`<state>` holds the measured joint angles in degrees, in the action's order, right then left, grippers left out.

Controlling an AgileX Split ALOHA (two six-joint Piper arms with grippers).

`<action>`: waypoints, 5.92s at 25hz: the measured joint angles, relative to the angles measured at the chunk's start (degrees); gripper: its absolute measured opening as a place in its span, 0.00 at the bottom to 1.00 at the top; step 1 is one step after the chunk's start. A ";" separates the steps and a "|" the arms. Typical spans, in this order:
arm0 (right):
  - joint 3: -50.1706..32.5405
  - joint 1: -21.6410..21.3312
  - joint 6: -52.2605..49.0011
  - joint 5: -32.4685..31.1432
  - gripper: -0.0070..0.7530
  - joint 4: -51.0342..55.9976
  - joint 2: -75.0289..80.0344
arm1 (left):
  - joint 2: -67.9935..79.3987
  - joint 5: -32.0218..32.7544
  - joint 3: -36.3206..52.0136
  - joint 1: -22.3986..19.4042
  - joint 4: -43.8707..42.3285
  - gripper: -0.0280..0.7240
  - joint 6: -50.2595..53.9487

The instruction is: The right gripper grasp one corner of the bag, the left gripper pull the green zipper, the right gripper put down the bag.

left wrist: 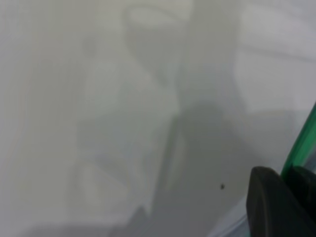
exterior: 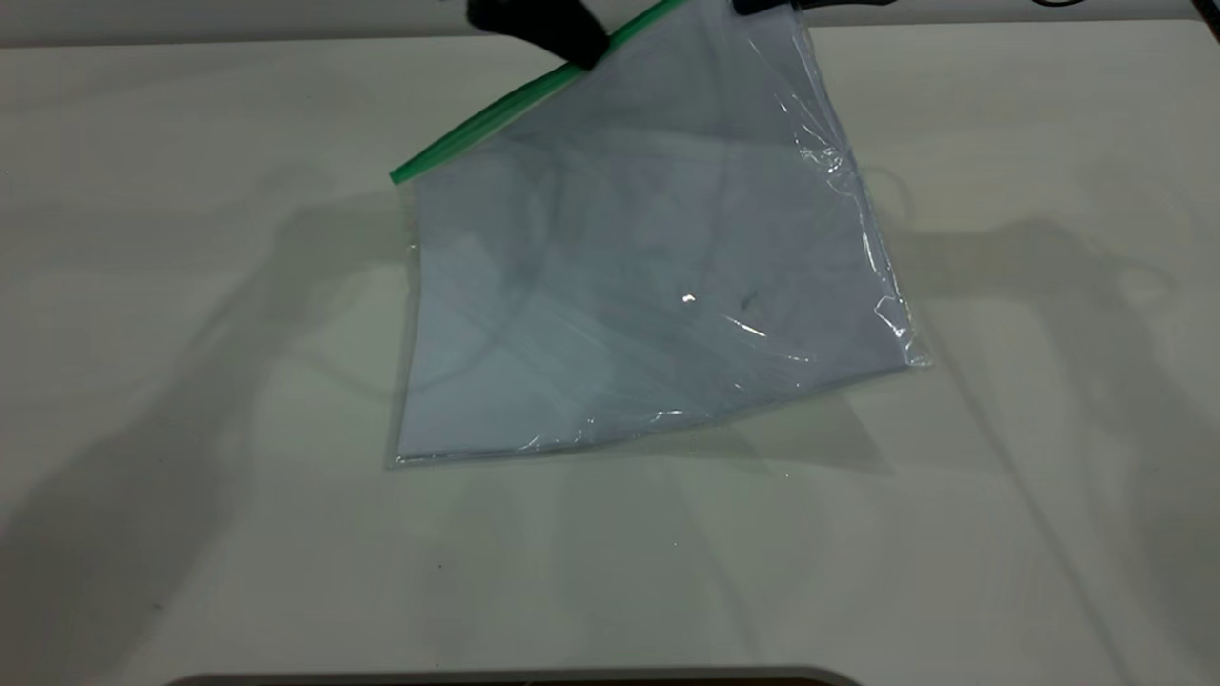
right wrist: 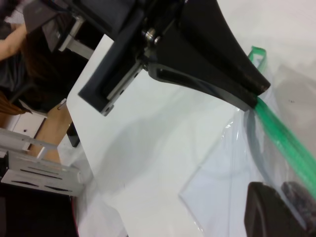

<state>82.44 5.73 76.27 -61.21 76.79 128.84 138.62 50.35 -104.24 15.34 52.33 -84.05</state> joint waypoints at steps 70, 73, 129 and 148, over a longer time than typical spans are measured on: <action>0.07 0.57 7.50 16.31 0.24 3.85 8.63 | -5.34 -3.01 0.01 -8.25 -6.26 0.64 12.85; 0.13 0.57 7.56 17.76 0.47 0.44 8.63 | -8.61 -1.69 0.01 -8.25 -6.31 0.64 14.96; -54.81 -0.05 -69.78 -1.74 0.53 -72.26 -94.80 | -95.30 13.15 73.34 -8.25 -46.34 0.64 74.79; -54.81 -0.43 -69.78 -1.91 0.53 -71.09 -106.21 | -128.30 13.67 76.28 -8.25 -48.65 0.64 76.17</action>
<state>27.62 5.30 6.49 -63.12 5.69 22.63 10.32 64.02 -27.96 7.09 3.68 -7.88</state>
